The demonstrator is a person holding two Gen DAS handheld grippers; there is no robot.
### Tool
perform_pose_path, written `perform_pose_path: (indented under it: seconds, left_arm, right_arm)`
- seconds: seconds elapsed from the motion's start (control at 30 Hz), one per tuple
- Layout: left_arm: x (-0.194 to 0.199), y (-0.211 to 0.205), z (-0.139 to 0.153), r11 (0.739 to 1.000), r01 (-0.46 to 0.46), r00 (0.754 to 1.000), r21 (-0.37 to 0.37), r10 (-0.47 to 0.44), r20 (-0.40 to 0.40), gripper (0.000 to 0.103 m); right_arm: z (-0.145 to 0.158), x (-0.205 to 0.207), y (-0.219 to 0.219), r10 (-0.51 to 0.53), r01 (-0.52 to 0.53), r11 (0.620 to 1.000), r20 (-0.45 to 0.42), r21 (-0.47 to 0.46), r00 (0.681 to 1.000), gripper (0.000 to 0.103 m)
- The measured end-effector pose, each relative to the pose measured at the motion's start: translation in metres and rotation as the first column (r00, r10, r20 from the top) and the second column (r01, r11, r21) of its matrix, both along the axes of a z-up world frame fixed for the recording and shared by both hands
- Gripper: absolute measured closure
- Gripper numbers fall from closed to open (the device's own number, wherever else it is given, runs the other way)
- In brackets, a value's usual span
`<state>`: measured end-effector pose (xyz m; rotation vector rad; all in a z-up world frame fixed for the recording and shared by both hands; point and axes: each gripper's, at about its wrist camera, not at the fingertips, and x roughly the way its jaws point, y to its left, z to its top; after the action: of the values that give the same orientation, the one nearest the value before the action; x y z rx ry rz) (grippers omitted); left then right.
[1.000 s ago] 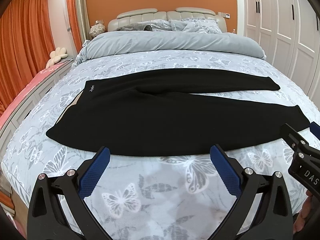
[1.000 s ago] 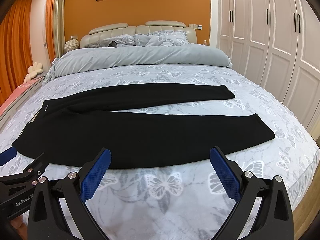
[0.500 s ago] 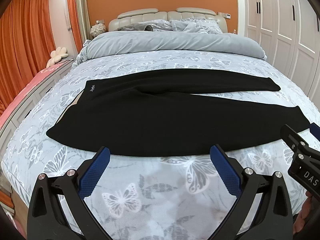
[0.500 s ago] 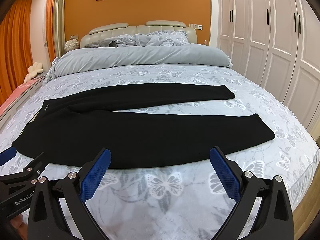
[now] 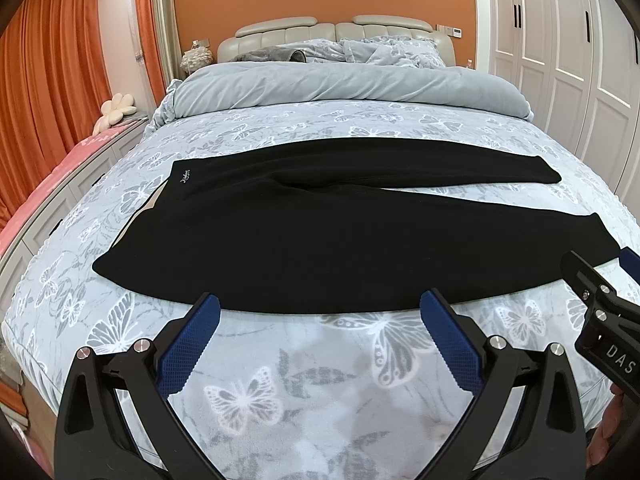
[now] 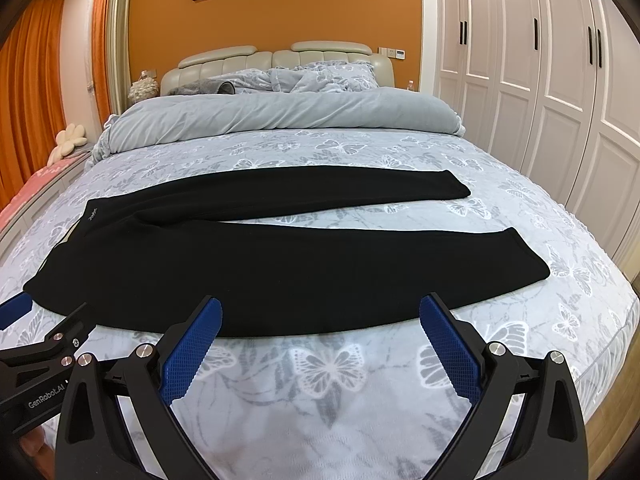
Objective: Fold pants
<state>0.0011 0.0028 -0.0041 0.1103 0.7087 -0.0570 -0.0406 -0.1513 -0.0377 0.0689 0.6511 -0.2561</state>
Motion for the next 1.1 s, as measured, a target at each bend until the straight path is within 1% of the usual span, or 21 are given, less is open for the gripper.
perform_pose_path:
  seconds: [0.83,0.97,1.0,1.1]
  left_arm:
    - [0.000,0.000,0.000,1.000,-0.002,1.000,-0.002,0.002,-0.003,0.005]
    - [0.003,0.004,-0.004,1.000,0.000,1.000,0.001,0.000,-0.025,0.005]
    - [0.014,0.023,-0.010,1.000,0.009,0.999,-0.015,-0.010,-0.044,0.005]
    - [0.047,0.050,0.002,0.992,0.051,0.992,-0.114,-0.063,-0.108,0.005]
  right_arm:
    - [-0.001,0.001,0.007,0.001,-0.001,1.000,-0.003,0.002,1.000,0.005]
    - [-0.005,0.010,-0.008,0.014,-0.013,1.000,-0.031,0.016,0.999,0.005]
    - [-0.002,0.015,-0.015,0.030,-0.028,0.999,-0.047,0.033,0.998,0.005]
    - [0.012,0.036,-0.050,0.047,-0.043,0.997,-0.062,0.064,0.997,0.006]
